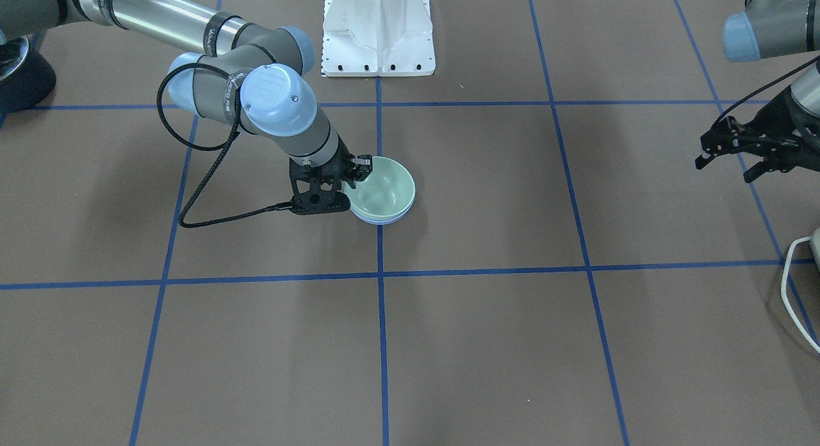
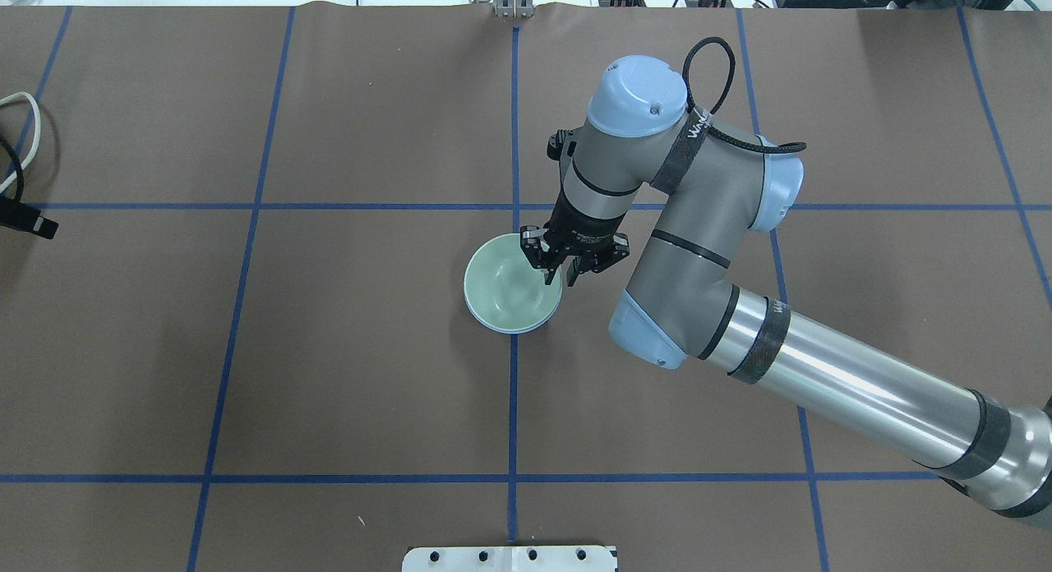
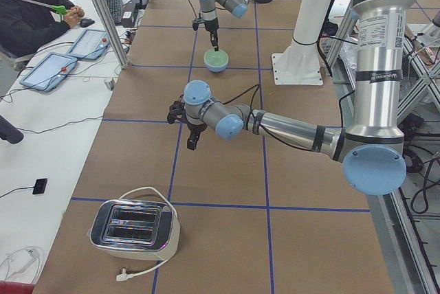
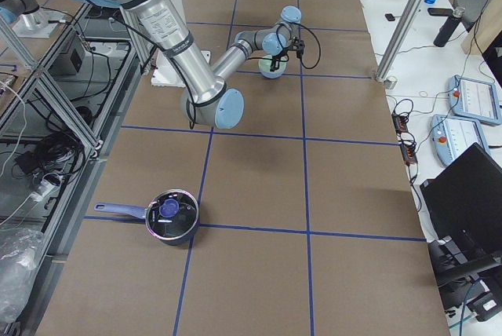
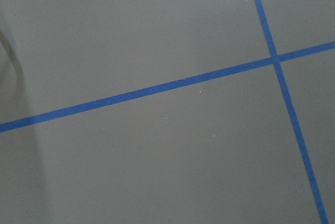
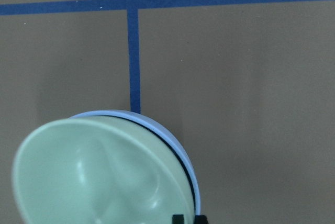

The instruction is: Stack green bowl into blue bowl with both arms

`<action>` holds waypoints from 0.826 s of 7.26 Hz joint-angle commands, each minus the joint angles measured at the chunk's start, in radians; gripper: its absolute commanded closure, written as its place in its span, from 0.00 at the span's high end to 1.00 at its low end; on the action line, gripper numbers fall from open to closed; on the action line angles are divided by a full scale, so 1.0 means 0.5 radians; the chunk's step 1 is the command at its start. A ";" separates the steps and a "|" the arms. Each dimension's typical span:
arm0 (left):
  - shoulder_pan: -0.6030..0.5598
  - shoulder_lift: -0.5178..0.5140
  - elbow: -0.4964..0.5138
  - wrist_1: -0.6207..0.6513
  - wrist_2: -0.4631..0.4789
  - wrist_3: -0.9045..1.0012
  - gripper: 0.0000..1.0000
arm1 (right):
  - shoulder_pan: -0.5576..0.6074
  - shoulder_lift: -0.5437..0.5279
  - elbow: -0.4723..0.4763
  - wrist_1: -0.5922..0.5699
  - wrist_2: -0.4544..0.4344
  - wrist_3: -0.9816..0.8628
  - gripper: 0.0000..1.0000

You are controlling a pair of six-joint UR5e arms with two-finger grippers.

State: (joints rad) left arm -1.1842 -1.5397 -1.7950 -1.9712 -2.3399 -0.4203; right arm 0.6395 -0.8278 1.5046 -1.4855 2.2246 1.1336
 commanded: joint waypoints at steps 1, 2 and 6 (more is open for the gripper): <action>0.000 -0.001 -0.003 0.000 -0.002 0.000 0.98 | 0.003 -0.001 0.016 0.001 -0.004 -0.012 1.00; -0.003 -0.001 -0.006 0.000 -0.005 0.000 0.98 | 0.016 0.002 0.028 0.001 -0.001 -0.021 1.00; -0.091 -0.001 0.010 0.006 -0.014 0.061 0.98 | 0.502 -0.175 0.071 -0.005 0.179 -0.464 1.00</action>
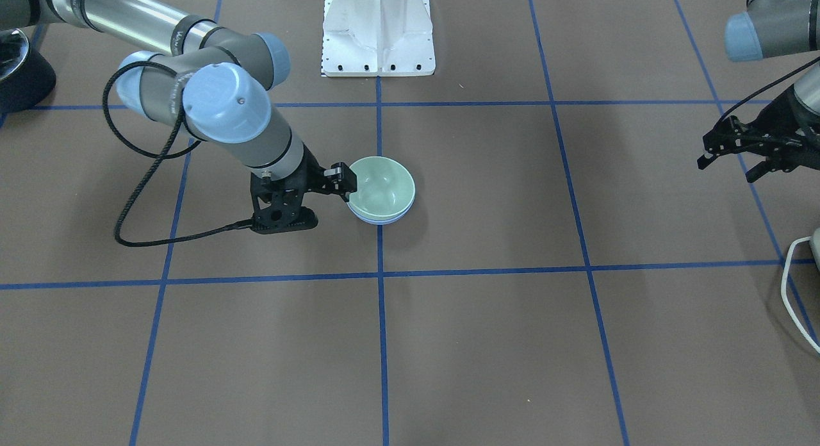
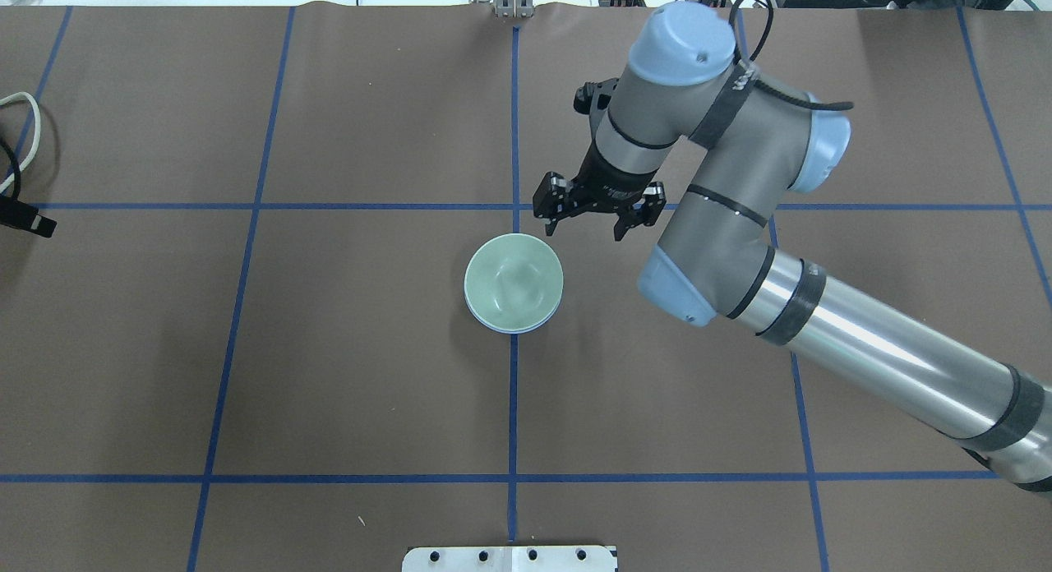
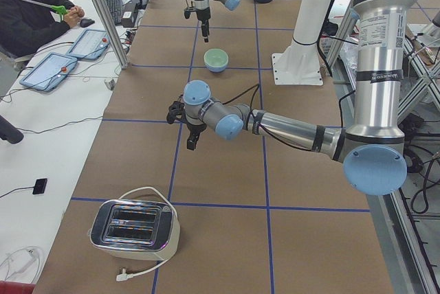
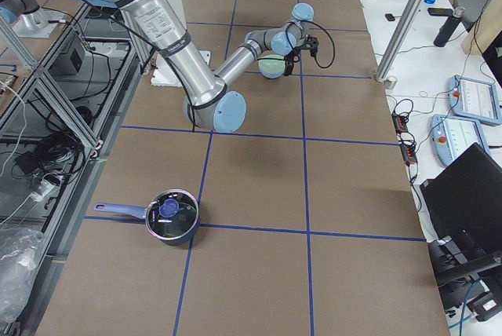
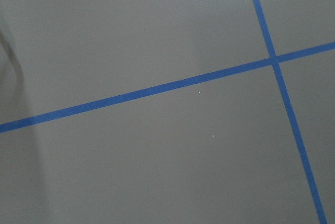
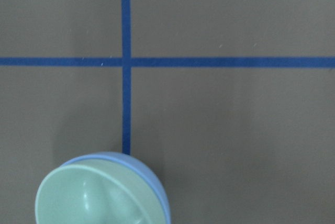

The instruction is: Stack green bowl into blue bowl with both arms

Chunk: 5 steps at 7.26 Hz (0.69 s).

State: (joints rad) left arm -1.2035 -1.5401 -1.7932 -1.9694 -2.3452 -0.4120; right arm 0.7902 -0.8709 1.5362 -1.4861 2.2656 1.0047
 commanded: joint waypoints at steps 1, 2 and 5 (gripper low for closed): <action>-0.154 0.003 0.037 0.018 -0.049 0.151 0.98 | 0.418 -0.229 0.002 -0.013 0.232 -0.497 1.00; -0.291 0.000 0.040 0.164 -0.059 0.337 0.98 | 0.578 -0.334 -0.032 -0.028 0.215 -0.791 1.00; -0.687 -0.150 0.128 0.716 -0.040 0.921 0.98 | 1.048 -0.562 -0.179 -0.028 0.197 -1.489 1.00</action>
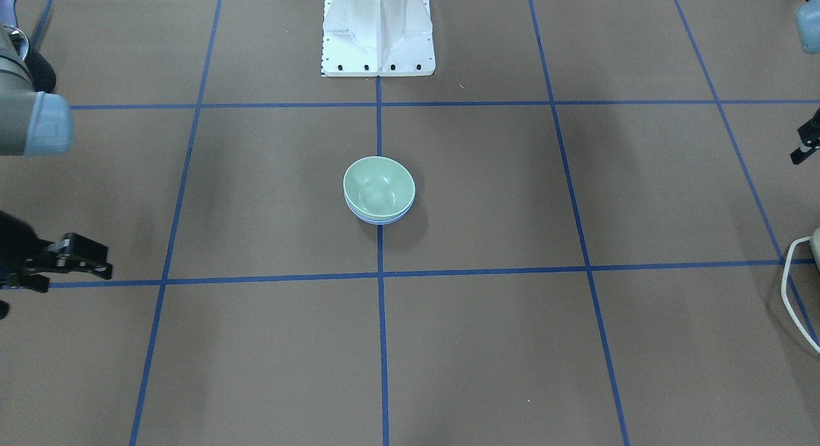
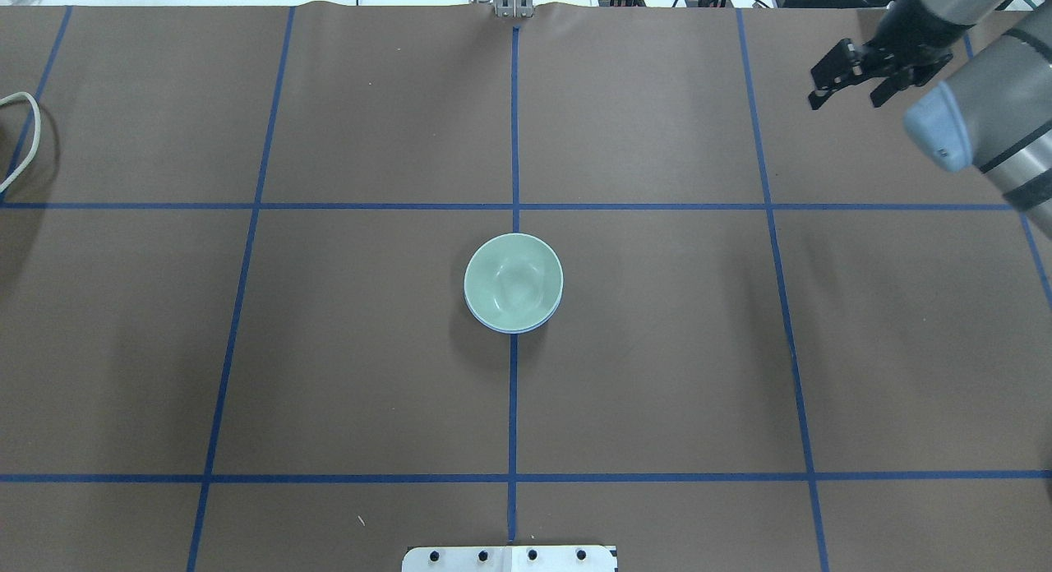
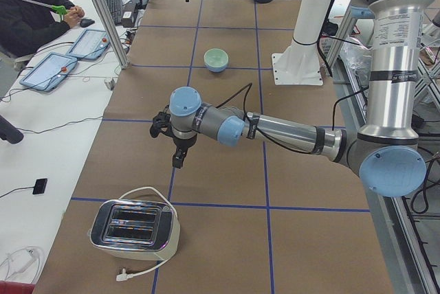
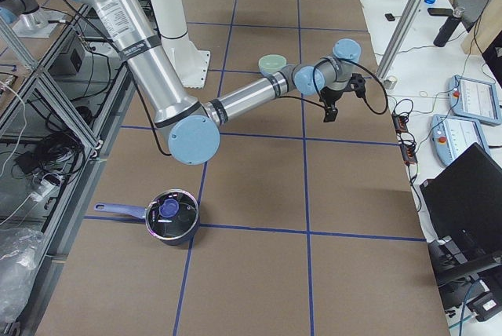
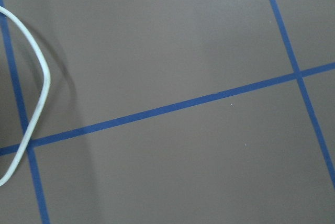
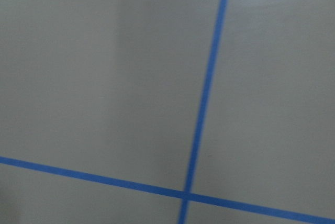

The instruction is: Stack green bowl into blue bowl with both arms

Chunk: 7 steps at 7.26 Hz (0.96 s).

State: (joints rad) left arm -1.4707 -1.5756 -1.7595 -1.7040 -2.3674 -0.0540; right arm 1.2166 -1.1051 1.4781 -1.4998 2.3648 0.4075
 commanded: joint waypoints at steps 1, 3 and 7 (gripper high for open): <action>-0.218 -0.125 0.149 0.196 0.004 0.234 0.98 | 0.284 -0.158 -0.106 -0.001 -0.002 -0.427 1.00; -0.301 -0.156 0.257 0.184 0.004 0.240 0.98 | 0.425 -0.299 -0.103 -0.001 0.001 -0.532 1.00; -0.363 -0.055 0.261 0.159 -0.014 0.390 0.98 | 0.589 -0.667 0.071 0.002 0.023 -0.738 1.00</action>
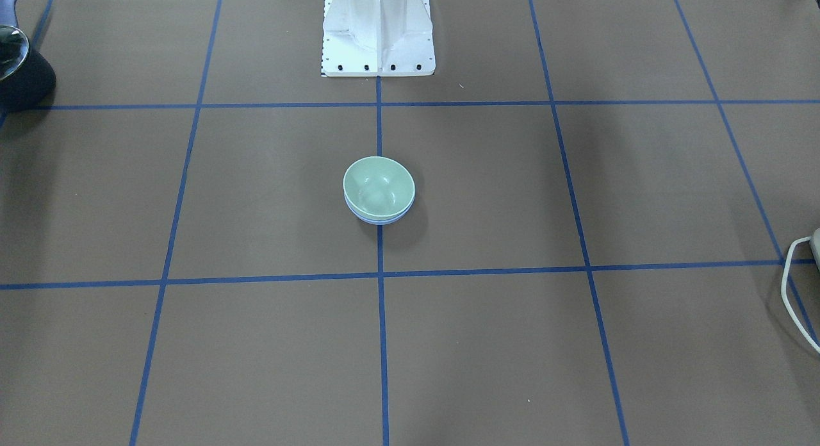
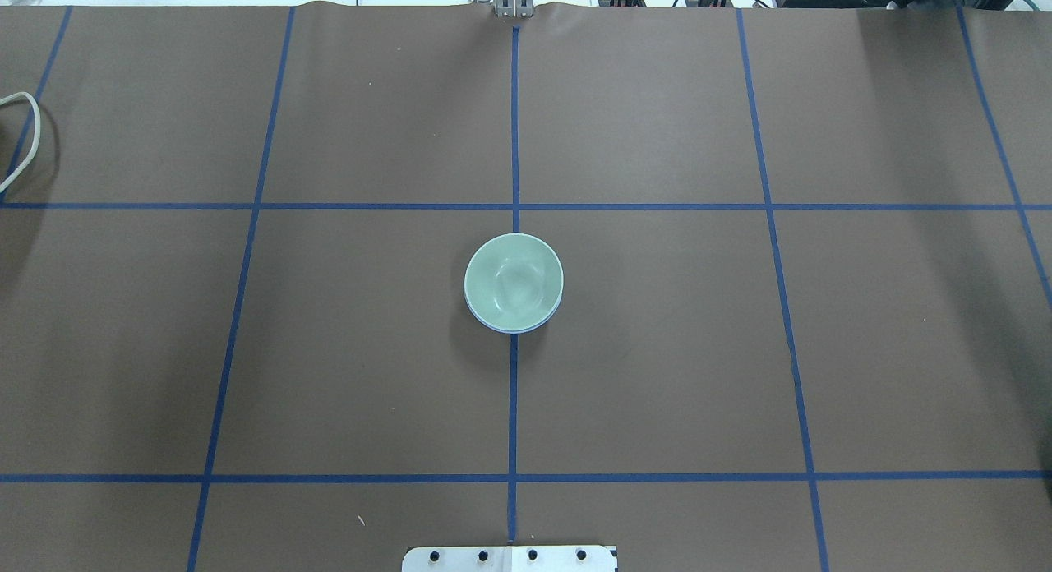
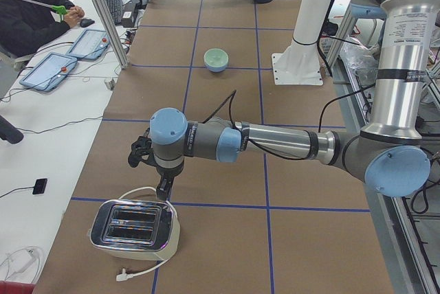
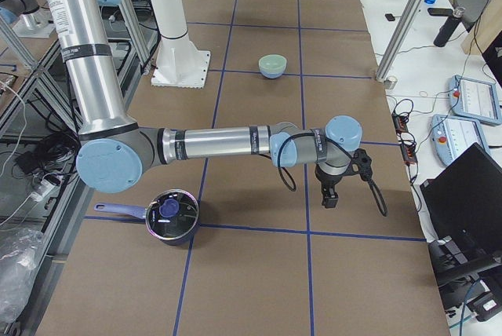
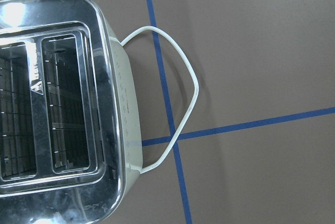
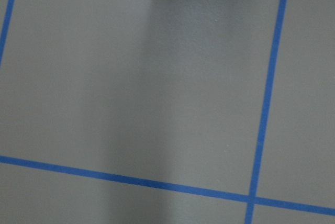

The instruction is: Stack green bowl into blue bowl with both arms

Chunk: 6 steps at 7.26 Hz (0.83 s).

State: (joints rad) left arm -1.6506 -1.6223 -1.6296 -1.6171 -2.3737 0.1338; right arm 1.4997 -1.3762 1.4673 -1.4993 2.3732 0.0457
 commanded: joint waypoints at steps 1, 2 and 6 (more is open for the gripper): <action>-0.003 0.069 -0.026 -0.018 -0.002 0.012 0.98 | 0.023 -0.222 0.200 0.001 0.006 -0.015 1.00; -0.003 0.085 -0.039 -0.051 -0.002 -0.010 0.98 | 0.023 -0.305 0.289 -0.002 0.006 -0.012 1.00; -0.003 0.082 -0.051 -0.058 0.010 -0.013 0.98 | 0.038 -0.441 0.357 0.032 0.021 -0.048 1.00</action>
State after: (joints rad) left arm -1.6516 -1.5817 -1.6529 -1.6456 -2.3701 0.1276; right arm 1.5164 -1.5820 1.6409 -1.4883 2.3805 0.0345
